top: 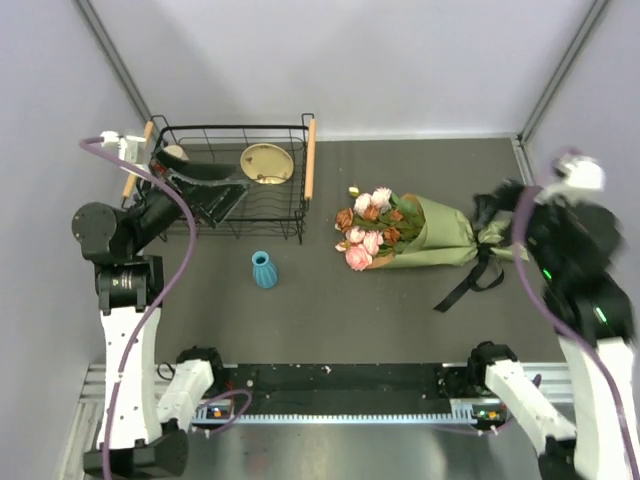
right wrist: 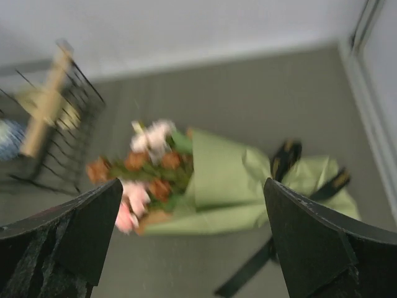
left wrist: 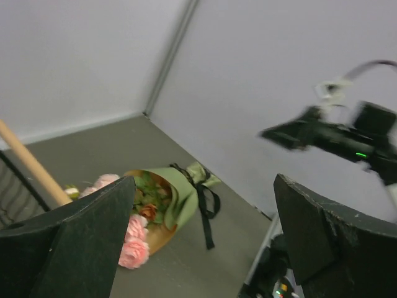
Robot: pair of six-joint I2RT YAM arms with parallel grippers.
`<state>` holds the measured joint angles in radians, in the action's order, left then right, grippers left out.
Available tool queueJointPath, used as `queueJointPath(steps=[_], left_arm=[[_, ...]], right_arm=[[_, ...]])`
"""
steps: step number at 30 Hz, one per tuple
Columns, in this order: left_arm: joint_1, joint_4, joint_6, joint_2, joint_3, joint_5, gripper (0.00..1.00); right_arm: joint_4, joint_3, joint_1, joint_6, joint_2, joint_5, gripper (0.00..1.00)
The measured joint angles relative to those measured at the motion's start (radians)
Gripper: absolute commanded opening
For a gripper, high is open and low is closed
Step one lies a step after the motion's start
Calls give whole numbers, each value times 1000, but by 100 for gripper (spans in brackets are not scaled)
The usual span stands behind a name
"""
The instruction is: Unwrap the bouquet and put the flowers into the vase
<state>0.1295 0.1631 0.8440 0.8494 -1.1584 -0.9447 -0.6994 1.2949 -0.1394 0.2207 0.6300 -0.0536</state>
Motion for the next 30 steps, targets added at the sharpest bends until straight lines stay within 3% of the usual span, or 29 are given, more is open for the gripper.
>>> queueJointPath(steps=[6, 12, 15, 19, 23, 30], left_arm=[[-327, -45, -56, 27, 60, 98, 99], [-633, -77, -166, 193, 115, 251, 99], [-754, -98, -225, 303, 119, 335, 93], [-888, -121, -302, 445, 95, 404, 89], [-990, -140, -360, 607, 26, 438, 86], [-1094, -234, -466, 926, -180, 474, 70]], right_arm=[[-77, -190, -3, 57, 282, 5, 99], [-20, -236, -3, 115, 252, 33, 99], [33, -251, -3, 136, 269, 32, 99], [79, -256, 24, 152, 358, 28, 97], [124, -298, 165, 202, 453, 69, 94], [187, -366, 298, 255, 506, 86, 72]])
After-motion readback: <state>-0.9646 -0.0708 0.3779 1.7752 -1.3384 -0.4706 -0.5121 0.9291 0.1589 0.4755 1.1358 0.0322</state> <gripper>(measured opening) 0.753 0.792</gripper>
